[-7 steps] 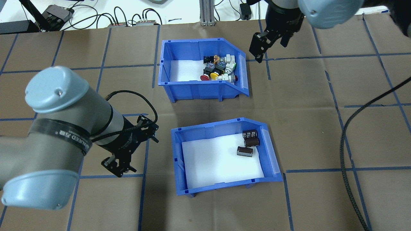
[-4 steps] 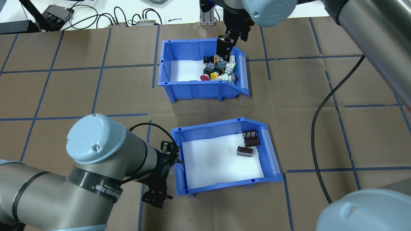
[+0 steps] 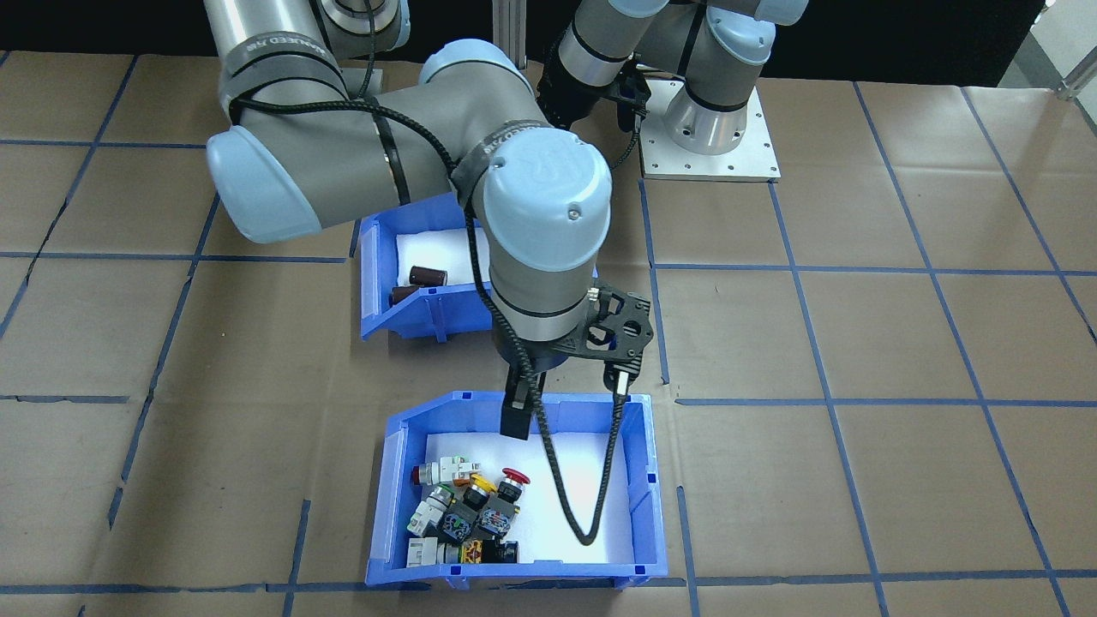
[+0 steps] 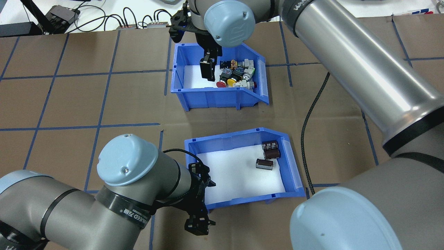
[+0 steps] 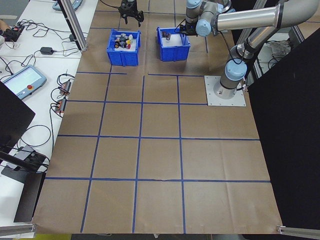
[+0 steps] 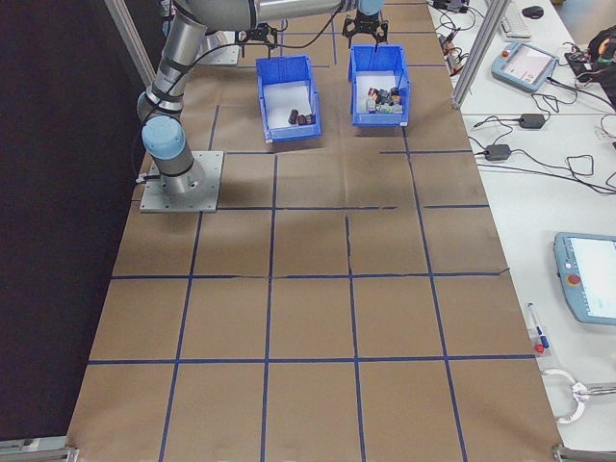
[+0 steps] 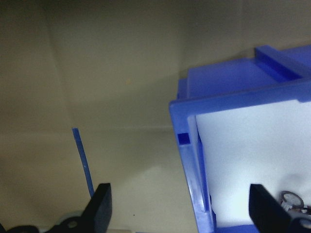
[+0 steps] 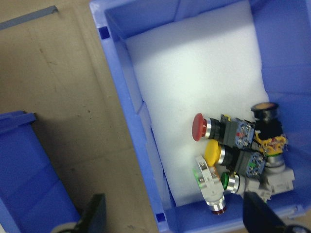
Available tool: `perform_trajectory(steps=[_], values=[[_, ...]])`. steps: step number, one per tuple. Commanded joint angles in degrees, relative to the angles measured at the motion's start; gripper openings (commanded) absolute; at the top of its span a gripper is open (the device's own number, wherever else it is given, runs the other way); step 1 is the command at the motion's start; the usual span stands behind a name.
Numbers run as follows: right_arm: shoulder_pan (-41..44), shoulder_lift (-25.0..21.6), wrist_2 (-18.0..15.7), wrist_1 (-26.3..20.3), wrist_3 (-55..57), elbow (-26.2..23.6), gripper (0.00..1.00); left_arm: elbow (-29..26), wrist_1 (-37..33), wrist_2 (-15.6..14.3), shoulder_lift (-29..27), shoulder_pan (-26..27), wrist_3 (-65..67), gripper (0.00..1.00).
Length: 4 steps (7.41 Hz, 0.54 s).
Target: Place battery box in front
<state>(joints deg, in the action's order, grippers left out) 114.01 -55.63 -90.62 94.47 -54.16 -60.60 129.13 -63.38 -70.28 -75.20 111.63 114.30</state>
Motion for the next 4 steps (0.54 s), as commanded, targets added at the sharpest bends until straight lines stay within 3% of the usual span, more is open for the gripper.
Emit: perform_trajectory(steps=[1,2,4], values=[[2.35,1.14,-0.17,0.01,-3.57,-1.18,1.0,0.07,6.41,0.14,-4.58,2.96,5.4,0.99],[2.44,1.23,-1.39,0.27,-4.72,-2.75,1.0,0.07,9.3,0.14,-6.6,4.11,7.67,0.99],[2.44,2.1,-1.75,10.85,-5.17,-8.19,1.0,0.51,10.64,-1.25,-7.5,5.34,10.15,0.99]])
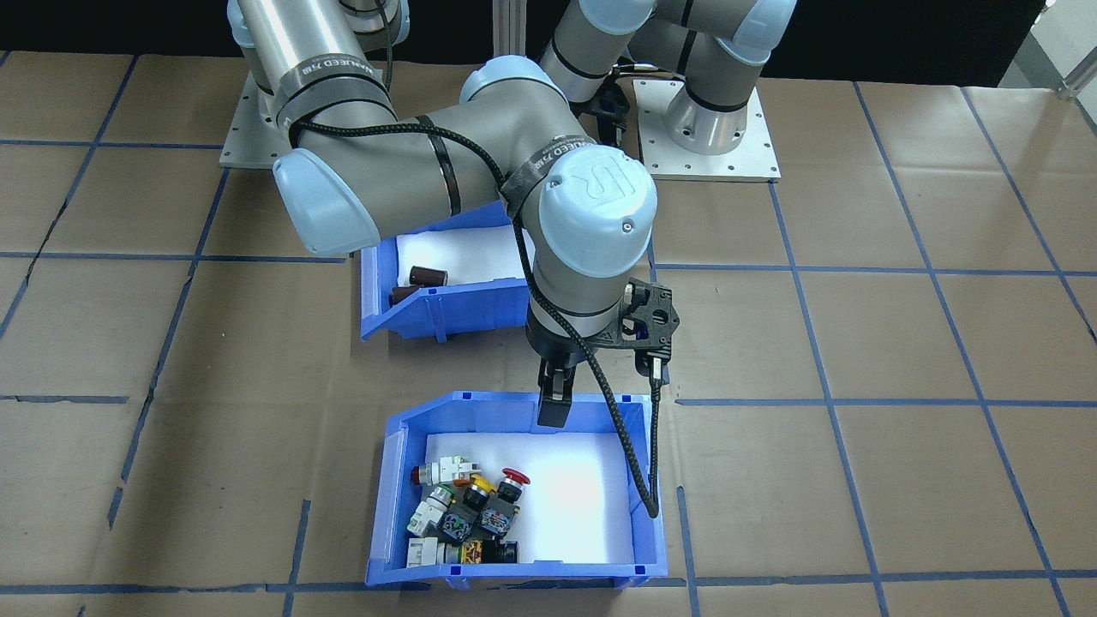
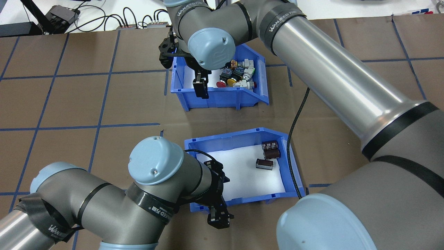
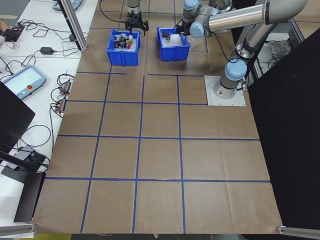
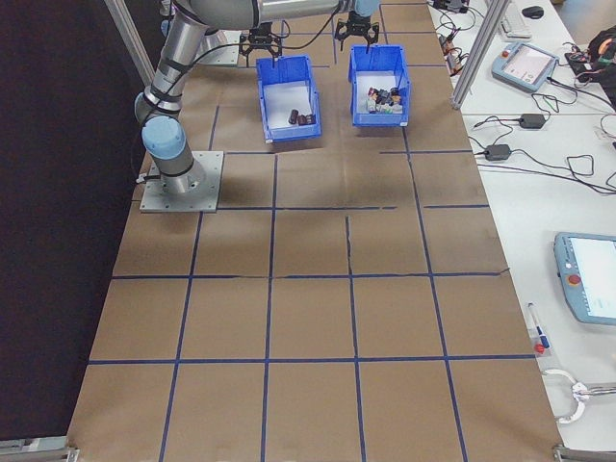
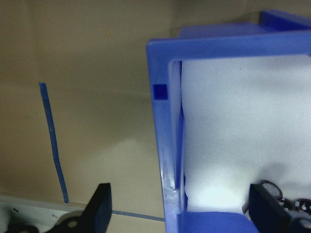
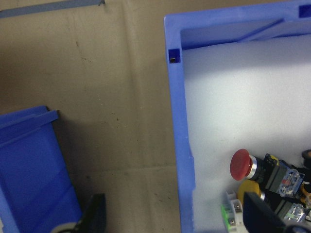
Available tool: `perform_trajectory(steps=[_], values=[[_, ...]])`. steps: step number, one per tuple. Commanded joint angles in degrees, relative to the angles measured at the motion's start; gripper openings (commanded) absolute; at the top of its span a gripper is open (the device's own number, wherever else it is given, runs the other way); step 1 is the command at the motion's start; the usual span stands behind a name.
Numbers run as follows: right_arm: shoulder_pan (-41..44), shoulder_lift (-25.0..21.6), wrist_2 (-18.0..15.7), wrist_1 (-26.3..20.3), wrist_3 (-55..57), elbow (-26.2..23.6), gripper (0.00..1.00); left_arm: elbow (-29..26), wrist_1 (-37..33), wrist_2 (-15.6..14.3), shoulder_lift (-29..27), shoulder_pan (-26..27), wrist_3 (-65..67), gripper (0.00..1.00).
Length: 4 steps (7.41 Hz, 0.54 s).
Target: Place battery box in front
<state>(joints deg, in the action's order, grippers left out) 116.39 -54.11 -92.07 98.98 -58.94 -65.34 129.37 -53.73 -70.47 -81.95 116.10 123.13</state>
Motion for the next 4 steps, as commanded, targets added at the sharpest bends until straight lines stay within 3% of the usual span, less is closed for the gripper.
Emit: perform_trajectory(steps=[1,3,4], values=[[0.06,0.85,-1.34,12.58,-0.03,-6.0,1.0,0.44,1.0,-3.07,-1.11,1.23,1.41,0.99],[0.15,1.11,-2.93,13.7,0.41,-9.53,1.0,0.44,2.57,-4.66,-3.82,2.37,1.5,0.99],[0.06,1.02,-2.85,13.78,0.5,-9.19,1.0,0.44,6.5,-6.24,-5.75,4.03,3.24,0.99]])
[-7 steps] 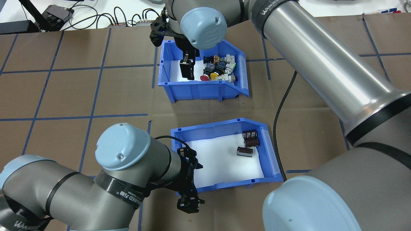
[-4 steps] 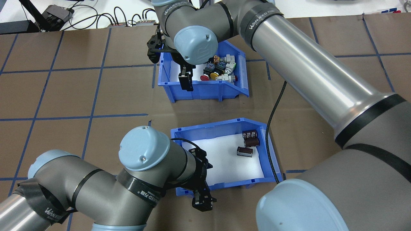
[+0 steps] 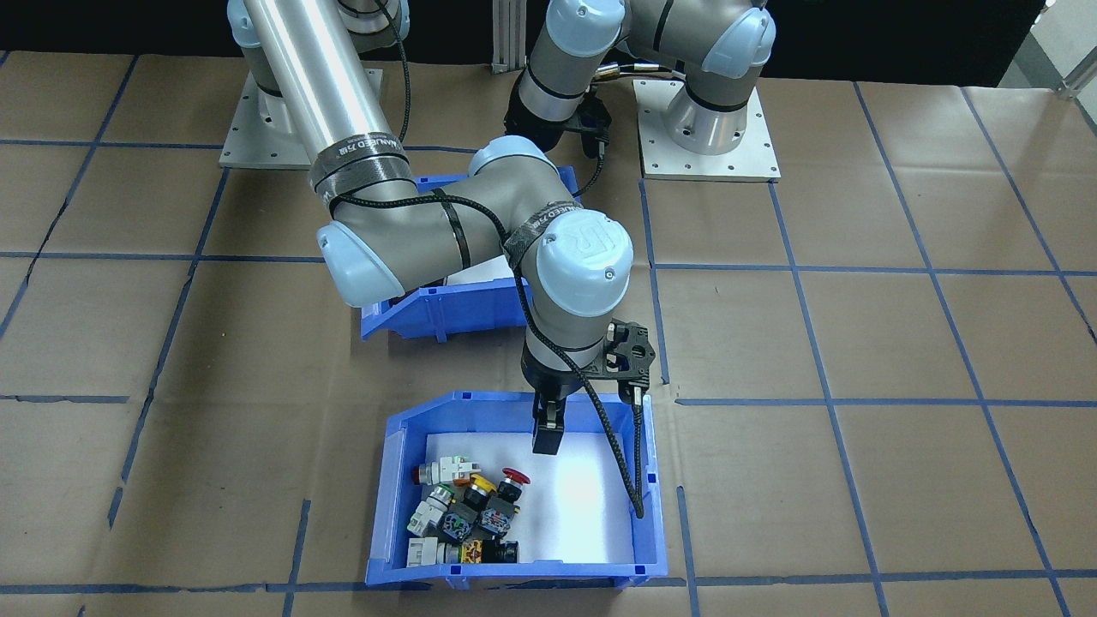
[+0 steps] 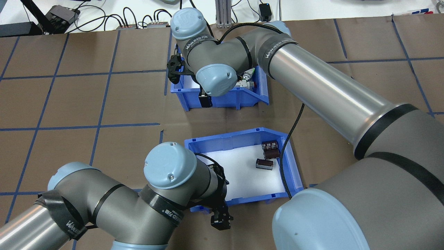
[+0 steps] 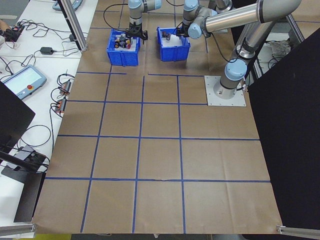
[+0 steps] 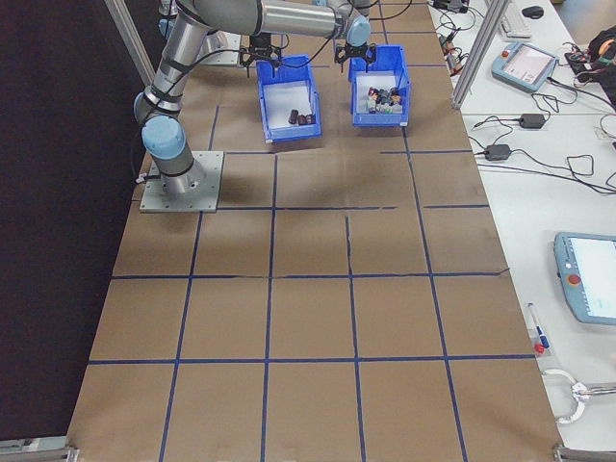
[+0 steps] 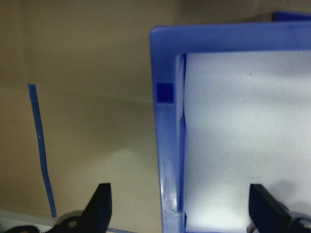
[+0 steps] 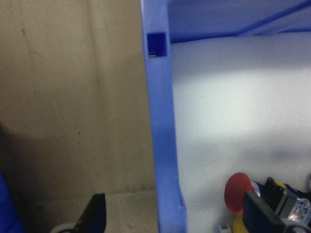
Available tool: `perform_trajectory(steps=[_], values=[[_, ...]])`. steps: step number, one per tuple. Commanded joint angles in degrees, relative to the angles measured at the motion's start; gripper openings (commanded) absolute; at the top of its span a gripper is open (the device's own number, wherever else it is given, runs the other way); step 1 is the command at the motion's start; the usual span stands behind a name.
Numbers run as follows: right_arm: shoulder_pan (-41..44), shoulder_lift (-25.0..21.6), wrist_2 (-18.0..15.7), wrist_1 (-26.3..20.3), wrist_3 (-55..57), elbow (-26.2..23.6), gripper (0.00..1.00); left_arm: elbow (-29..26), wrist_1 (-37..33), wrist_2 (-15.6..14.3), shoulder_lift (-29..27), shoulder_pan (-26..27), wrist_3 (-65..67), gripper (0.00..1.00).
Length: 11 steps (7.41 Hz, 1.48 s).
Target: Place battery box in front
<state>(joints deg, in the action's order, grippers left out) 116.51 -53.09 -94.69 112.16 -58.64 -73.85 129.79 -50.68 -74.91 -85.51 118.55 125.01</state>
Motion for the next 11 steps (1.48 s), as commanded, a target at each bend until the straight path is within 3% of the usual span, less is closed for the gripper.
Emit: perform_trajectory(steps=[1,3,5,7,8,11], values=[[-0.05,-0.34,0.2,0.69,0.2,-0.51,0.97,0.02,5.65,-3.82,-3.94,3.25,3.21,0.99],[0.03,-0.34,0.47,3.14,0.37,-0.51,0.67,-0.07,5.85,-5.15,-4.93,3.79,3.31,0.87],[0.21,-0.61,0.03,3.68,0.55,-0.51,0.28,-0.5,6.03,-5.15,-7.46,4.14,3.49,0.84],[0.21,-2.36,-0.67,3.59,0.46,-0.6,0.04,-0.59,9.09,-6.37,-7.83,5.2,3.49,0.63],[0.04,-3.41,-1.98,3.59,0.2,-0.42,0.01,-0.59,10.32,-6.99,-7.74,5.29,3.32,0.44],[-4.78,-7.98,-3.3,2.28,-3.03,-1.65,0.0,-0.68,13.32,-6.91,-7.83,5.29,2.53,0.08]])
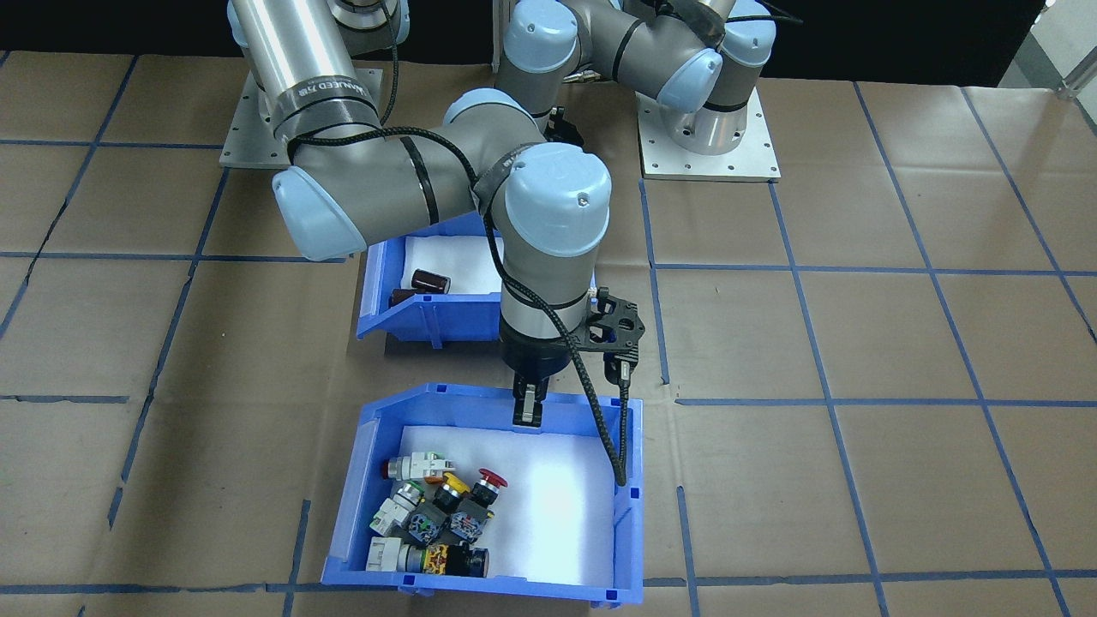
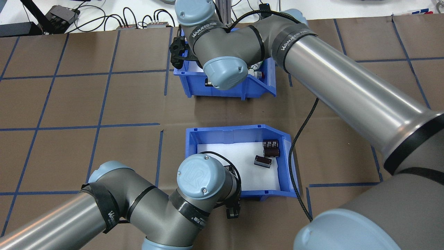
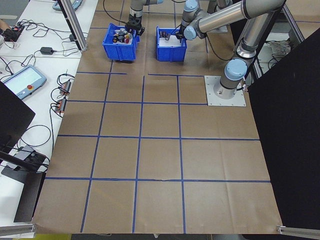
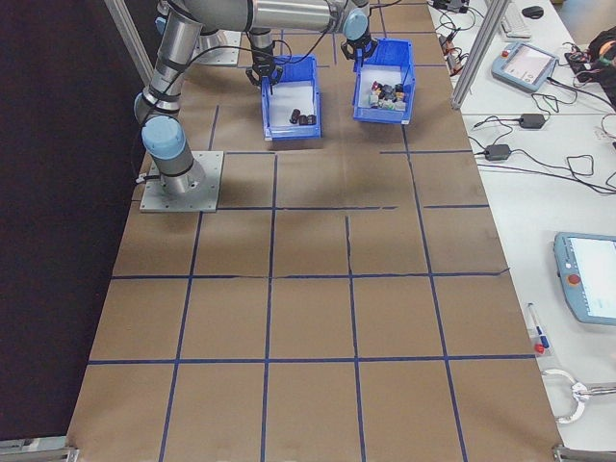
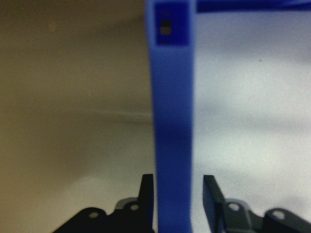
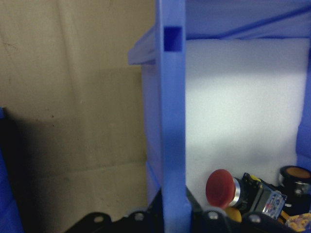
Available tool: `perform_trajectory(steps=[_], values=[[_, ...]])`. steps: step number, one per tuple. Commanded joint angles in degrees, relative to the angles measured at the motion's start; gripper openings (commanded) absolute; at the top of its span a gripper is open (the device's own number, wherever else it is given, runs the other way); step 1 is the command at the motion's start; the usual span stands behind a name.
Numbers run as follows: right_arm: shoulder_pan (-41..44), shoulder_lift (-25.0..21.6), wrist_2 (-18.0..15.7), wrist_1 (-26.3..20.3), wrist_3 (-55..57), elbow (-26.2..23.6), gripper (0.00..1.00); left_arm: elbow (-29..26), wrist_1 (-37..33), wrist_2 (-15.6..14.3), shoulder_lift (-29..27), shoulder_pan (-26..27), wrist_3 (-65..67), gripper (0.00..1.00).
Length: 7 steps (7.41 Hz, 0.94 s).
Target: Place battery box in front
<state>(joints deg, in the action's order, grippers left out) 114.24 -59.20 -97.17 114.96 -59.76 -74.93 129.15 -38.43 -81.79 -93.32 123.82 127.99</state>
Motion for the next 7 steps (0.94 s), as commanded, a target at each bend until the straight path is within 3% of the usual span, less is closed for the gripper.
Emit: perform_trajectory(steps=[1,3,4,7], values=[[-5.23,-2.49,-2.14,-0.61,-5.86,-0.83,0.0,-0.12,2.12,-0.03,0.15,0.02,-1.42,0.0],[-10.24,-3.8,-5.21,-0.53,-14.64,-1.7,0.0,-0.82,1.95,-0.56,1.72,-0.15,-5.54,0.0],[-12.88,-5.38,-5.23,-0.53,-17.29,-2.93,0.0,-0.3,1.86,-0.56,3.39,-0.68,-8.87,0.0],[-22.37,-14.59,-4.0,0.52,-28.01,-13.79,0.0,-0.12,-4.6,-0.83,9.89,-11.19,-23.15,0.0]])
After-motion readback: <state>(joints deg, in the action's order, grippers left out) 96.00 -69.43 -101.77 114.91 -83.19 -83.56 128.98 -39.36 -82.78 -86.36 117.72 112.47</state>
